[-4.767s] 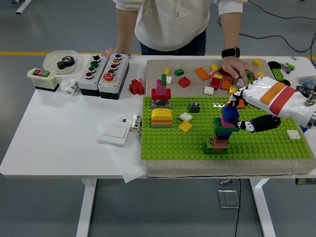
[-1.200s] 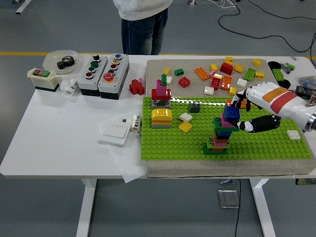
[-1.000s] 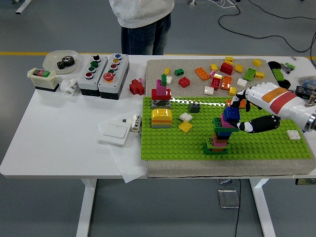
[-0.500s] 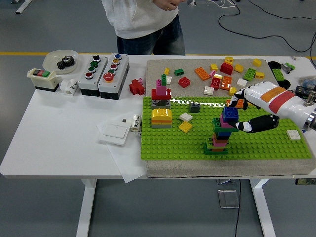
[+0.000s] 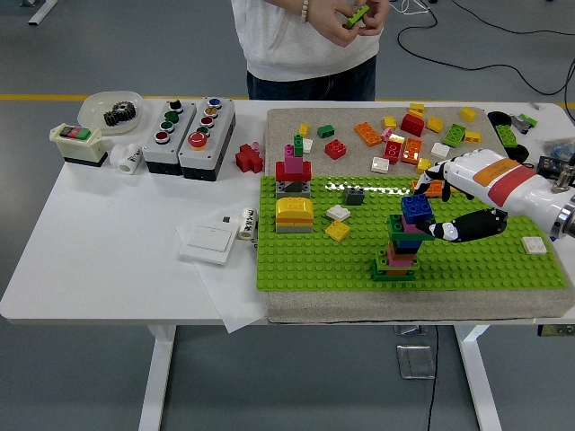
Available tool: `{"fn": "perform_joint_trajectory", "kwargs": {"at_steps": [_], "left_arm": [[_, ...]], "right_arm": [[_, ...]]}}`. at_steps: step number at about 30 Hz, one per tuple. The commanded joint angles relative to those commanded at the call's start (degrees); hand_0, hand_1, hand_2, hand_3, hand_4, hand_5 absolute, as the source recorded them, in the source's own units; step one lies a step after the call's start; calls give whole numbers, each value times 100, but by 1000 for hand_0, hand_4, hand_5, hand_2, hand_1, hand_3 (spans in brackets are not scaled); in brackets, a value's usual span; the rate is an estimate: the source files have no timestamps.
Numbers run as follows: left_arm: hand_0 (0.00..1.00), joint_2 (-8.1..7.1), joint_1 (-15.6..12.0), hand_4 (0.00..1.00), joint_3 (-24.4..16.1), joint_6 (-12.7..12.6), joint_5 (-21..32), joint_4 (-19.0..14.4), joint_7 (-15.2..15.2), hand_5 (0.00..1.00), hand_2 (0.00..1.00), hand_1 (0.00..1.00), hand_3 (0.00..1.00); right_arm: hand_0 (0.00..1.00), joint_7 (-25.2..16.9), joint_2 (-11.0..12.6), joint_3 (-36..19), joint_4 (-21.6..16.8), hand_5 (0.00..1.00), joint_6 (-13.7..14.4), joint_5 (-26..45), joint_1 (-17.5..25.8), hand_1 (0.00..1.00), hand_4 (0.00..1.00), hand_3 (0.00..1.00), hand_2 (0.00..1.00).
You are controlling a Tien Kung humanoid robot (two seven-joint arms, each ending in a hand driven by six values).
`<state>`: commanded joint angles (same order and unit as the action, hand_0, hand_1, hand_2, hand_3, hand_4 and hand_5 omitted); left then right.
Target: Pick up the brick,pile it on top of brick,press brick,pick up the brick,pile it on top of brick,press brick
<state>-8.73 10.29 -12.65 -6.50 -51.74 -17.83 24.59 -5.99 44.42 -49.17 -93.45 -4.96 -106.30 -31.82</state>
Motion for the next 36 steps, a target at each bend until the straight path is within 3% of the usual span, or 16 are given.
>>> {"fn": "perform_joint_trajectory", "kwargs": {"at_steps": [13, 14, 19, 20, 25, 26, 27, 31, 32, 36], "left_arm": [[451, -6, -18, 666, -33, 21, -70, -1, 17, 796, 587, 544, 626], [452, -6, -19, 666, -34, 20, -71, -2, 17, 796, 586, 544, 627], [452, -8, -18, 666, -31, 18, -65, -4, 14, 796, 586, 544, 627], [451, -8, -16, 666, -28, 18, -60, -5, 13, 795, 588, 544, 626], [451, -6, -10, 666, -16, 12, -34, -6, 5, 795, 588, 544, 626], [452, -5, -9, 666, -16, 10, -32, -6, 5, 795, 587, 544, 626], [452, -5, -9, 666, -15, 9, -31, -5, 5, 795, 587, 544, 626], [452, -2, -6, 666, -12, 1, -20, -6, 1, 795, 587, 544, 626], [451, -1, -5, 666, -11, -3, -17, -6, 0, 795, 587, 544, 626], [451, -4, 4, 666, -3, -2, -14, -7, -4, 795, 587, 544, 626]], "right_arm": [[270, 11, 11, -110, -27, 443, -30, -53, 73, 454, 782, 608, 661], [277, 12, 19, -148, -45, 447, -38, -58, 91, 465, 811, 658, 687], [277, 20, 38, -318, -109, 447, -104, -94, 178, 465, 811, 658, 687], [376, 23, 37, -375, -134, 483, -118, -113, 211, 570, 910, 818, 753], [376, 61, 49, -660, -283, 483, -164, -197, 370, 570, 910, 818, 753], [467, 70, 53, -692, -305, 498, -169, -203, 388, 628, 934, 860, 814], [467, 75, 55, -720, -322, 498, -167, -209, 403, 628, 934, 860, 814], [467, 52, 69, -931, -513, 498, -1, -280, 557, 628, 934, 860, 814], [521, 21, 81, -961, -600, 469, 122, -320, 605, 651, 878, 847, 811], [521, -190, 106, -972, -798, 469, 625, -436, 689, 651, 878, 847, 811]]}}
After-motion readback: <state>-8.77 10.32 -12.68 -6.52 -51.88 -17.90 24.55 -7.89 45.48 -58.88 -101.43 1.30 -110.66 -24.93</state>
